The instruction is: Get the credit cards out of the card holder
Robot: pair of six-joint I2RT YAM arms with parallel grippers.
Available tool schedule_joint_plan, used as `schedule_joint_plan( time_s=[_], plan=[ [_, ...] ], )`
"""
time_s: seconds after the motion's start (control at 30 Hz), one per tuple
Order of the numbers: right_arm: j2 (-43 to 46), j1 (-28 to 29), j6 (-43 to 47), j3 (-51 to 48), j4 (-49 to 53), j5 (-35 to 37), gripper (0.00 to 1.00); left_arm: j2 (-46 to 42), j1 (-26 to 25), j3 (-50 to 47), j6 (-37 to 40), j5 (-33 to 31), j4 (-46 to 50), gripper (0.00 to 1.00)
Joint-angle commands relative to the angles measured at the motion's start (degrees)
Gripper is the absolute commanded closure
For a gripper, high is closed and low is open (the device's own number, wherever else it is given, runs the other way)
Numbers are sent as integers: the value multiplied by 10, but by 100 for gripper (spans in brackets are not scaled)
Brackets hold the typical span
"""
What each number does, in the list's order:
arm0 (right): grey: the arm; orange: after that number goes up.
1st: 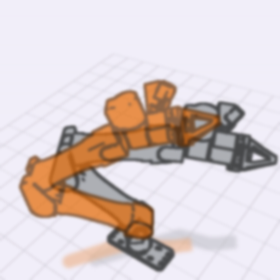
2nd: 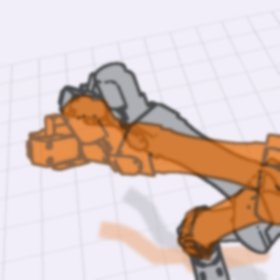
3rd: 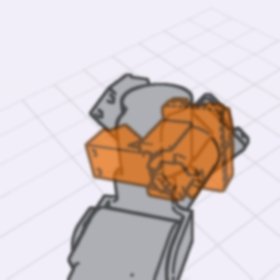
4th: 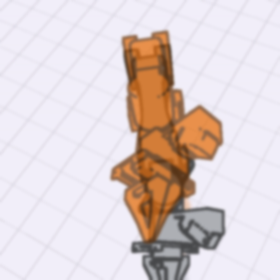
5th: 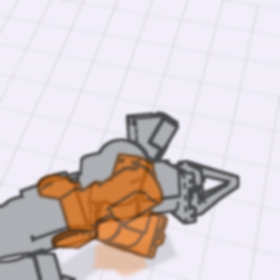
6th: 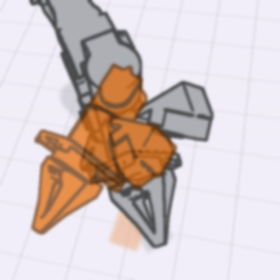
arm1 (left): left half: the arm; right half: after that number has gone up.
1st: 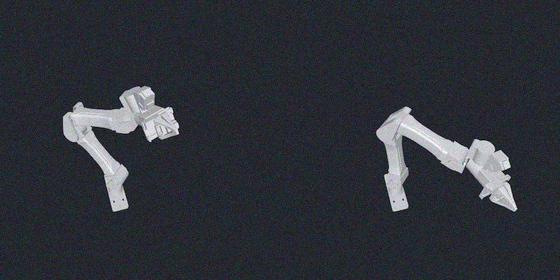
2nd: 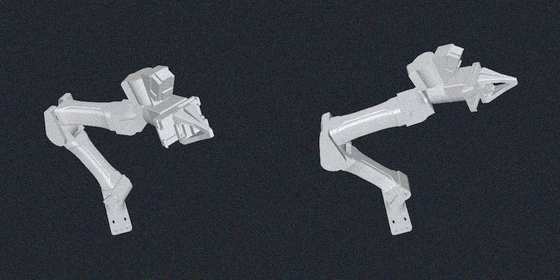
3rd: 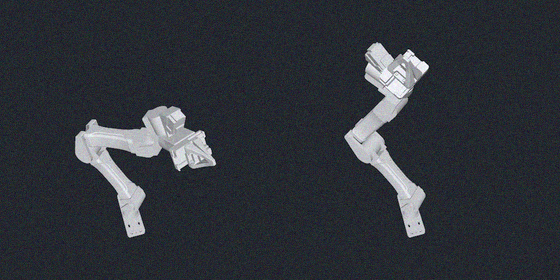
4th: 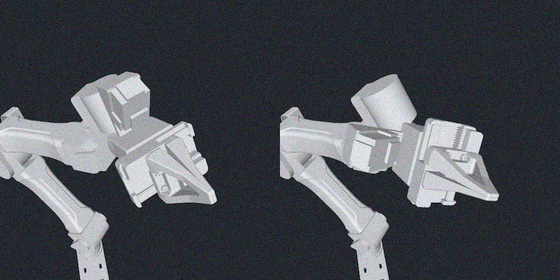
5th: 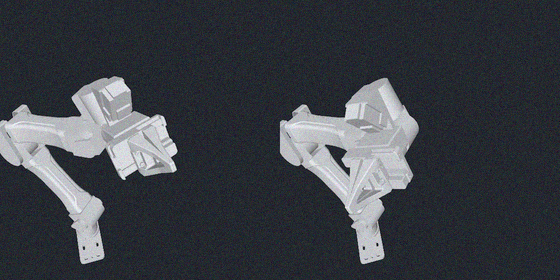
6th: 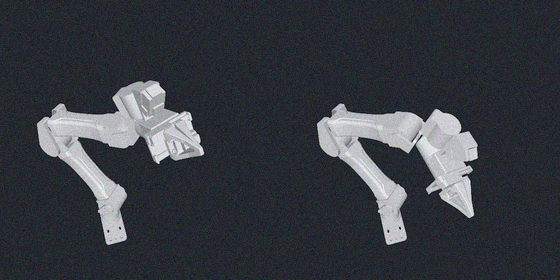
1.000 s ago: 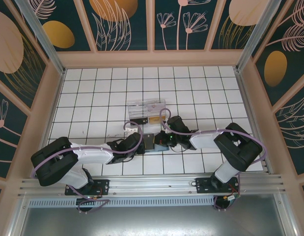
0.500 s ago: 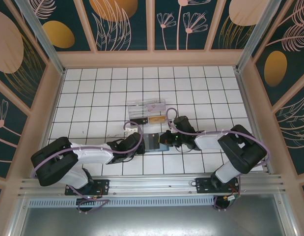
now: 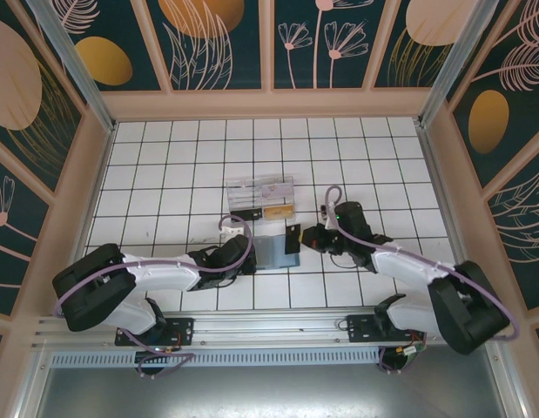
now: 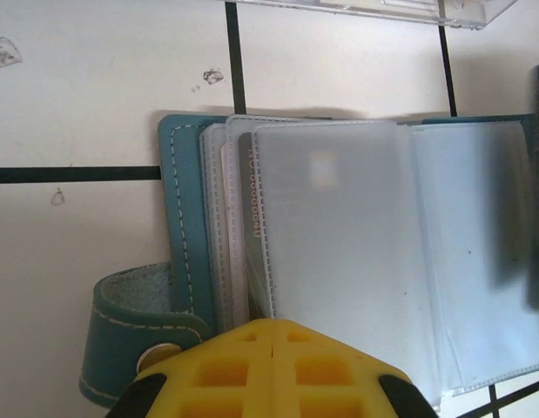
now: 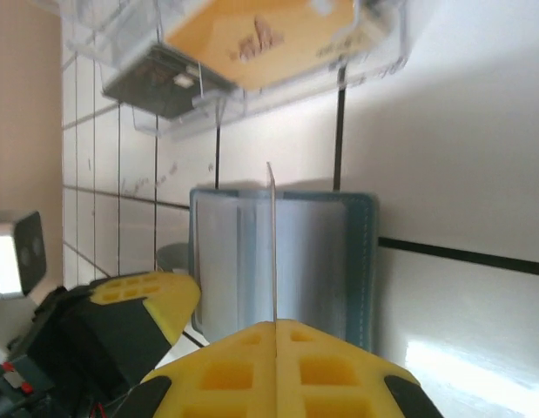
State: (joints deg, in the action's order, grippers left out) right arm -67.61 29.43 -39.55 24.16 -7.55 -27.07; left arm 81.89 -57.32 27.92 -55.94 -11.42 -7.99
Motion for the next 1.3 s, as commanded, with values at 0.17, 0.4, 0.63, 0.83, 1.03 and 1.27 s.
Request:
schedule_joint_plan(
  time_s=[0.17, 0.4, 0.63, 0.83, 1.03, 1.27],
  plan=[
    [82, -10, 90, 75, 150, 77, 100, -101, 2, 28, 24, -35, 58, 79],
    [69, 67, 191, 156, 161, 176, 100, -263, 2, -4, 4, -122, 113, 14],
    [5, 172, 376, 217, 103, 247, 100, -421, 2, -57, -21, -170, 160, 1],
    [-79, 219, 555, 275, 107, 281, 100, -530, 2, -77, -27, -205, 226, 1],
    [-196, 245, 700, 345, 155, 338, 100, -629, 2, -100, -18, -220, 274, 1],
    [-297, 274, 835, 388, 140, 422, 100, -698, 2, -113, -7, -229, 312, 1]
  ],
)
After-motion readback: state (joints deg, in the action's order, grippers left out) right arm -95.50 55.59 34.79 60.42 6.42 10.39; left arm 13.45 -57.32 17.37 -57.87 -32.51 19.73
